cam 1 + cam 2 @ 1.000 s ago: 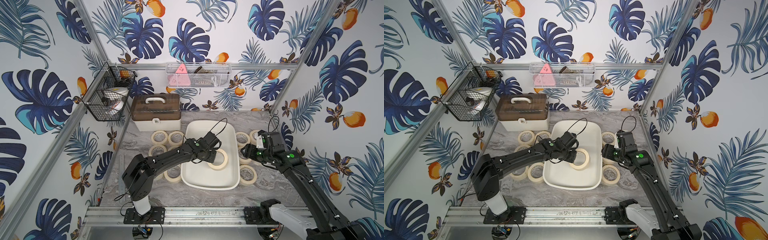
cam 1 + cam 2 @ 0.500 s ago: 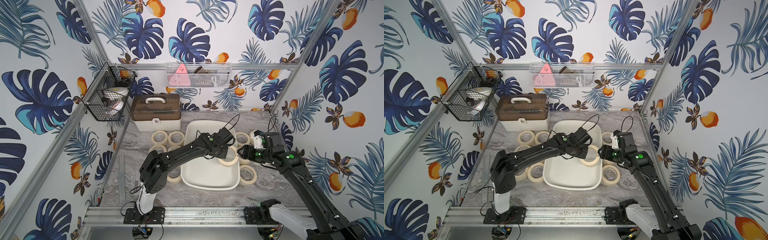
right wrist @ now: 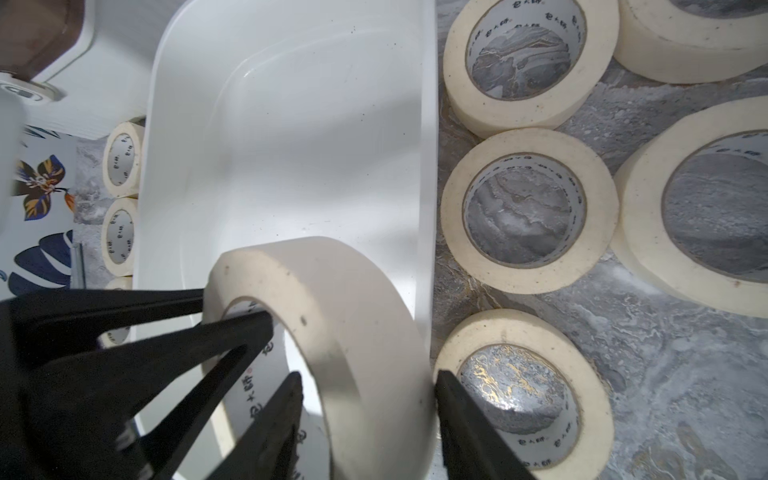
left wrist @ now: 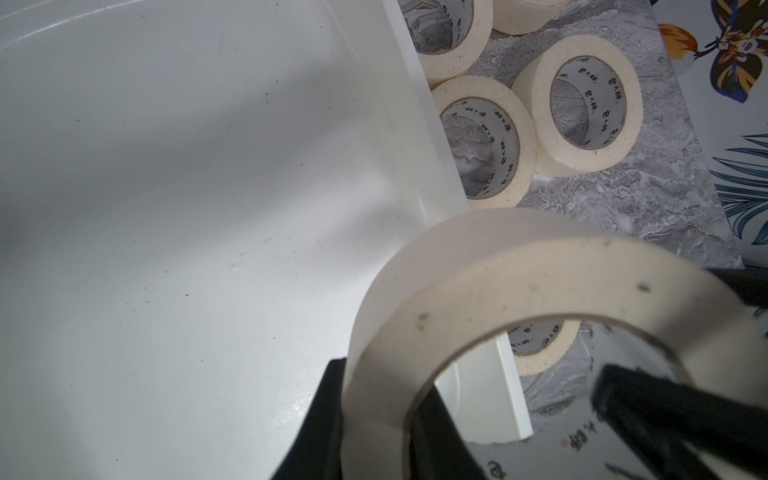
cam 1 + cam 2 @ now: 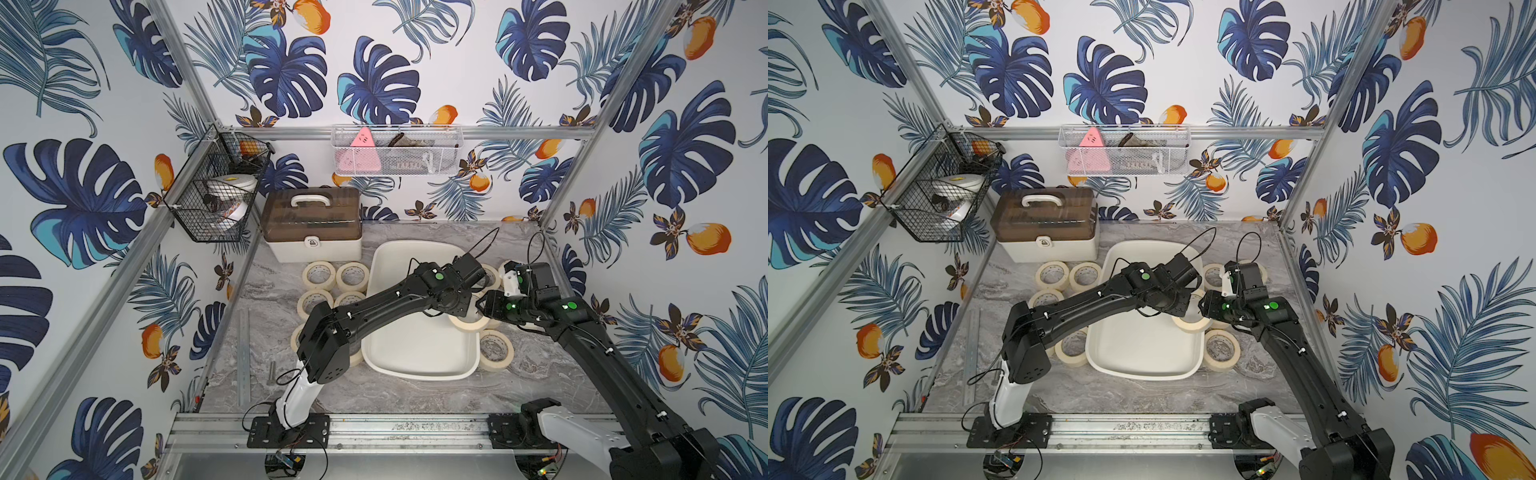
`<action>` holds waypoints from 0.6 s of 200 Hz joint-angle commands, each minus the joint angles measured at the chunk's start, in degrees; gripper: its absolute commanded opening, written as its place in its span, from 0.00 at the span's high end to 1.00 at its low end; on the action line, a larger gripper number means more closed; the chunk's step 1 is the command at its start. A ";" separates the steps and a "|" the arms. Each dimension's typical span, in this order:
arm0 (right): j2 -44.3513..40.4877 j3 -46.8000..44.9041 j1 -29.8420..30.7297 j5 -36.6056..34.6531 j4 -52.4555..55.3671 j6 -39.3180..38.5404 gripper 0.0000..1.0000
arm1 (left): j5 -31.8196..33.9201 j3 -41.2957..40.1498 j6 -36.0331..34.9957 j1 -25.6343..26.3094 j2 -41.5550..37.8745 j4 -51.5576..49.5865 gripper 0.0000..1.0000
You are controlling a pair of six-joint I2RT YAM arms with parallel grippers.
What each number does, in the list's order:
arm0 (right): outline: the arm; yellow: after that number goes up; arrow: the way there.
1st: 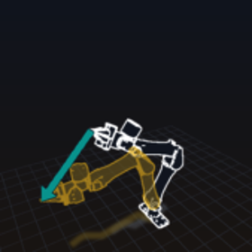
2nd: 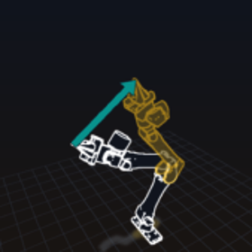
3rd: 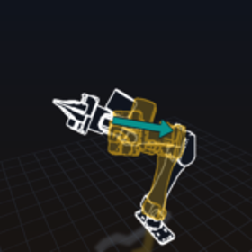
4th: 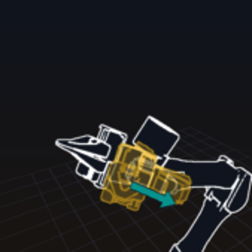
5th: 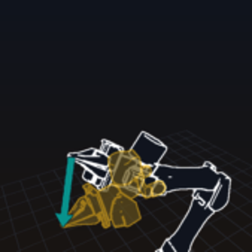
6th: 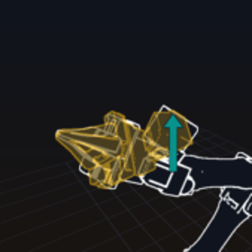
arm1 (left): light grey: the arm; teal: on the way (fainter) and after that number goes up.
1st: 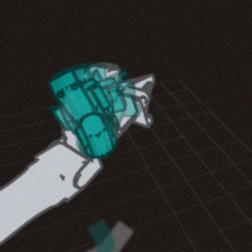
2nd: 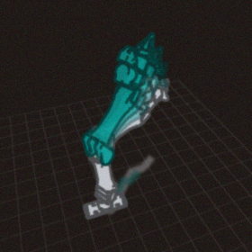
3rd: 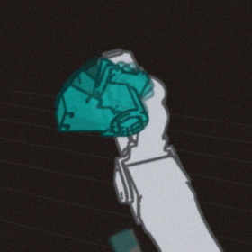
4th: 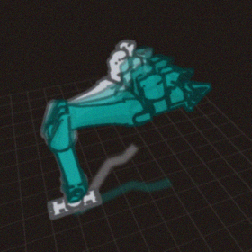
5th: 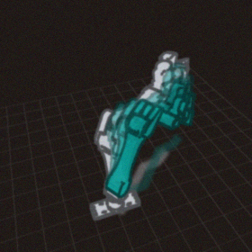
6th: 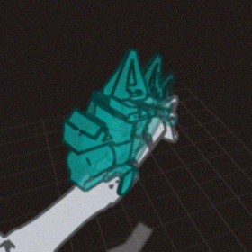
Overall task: Take out the art tape in the storage box
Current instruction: Pick up the art tape from the storage box.
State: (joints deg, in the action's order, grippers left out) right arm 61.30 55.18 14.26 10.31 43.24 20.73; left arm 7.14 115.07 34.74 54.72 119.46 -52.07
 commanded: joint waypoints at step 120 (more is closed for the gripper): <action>0.06 -0.15 0.06 -2.04 -0.70 -0.01 1.00 | -6.62 -8.53 -1.91 0.04 -12.68 12.63 0.31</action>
State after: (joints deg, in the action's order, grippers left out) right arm 62.02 54.63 14.20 8.19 44.23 19.09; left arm 2.85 106.83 33.30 54.74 108.64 -43.22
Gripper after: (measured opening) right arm 0.213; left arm 0.640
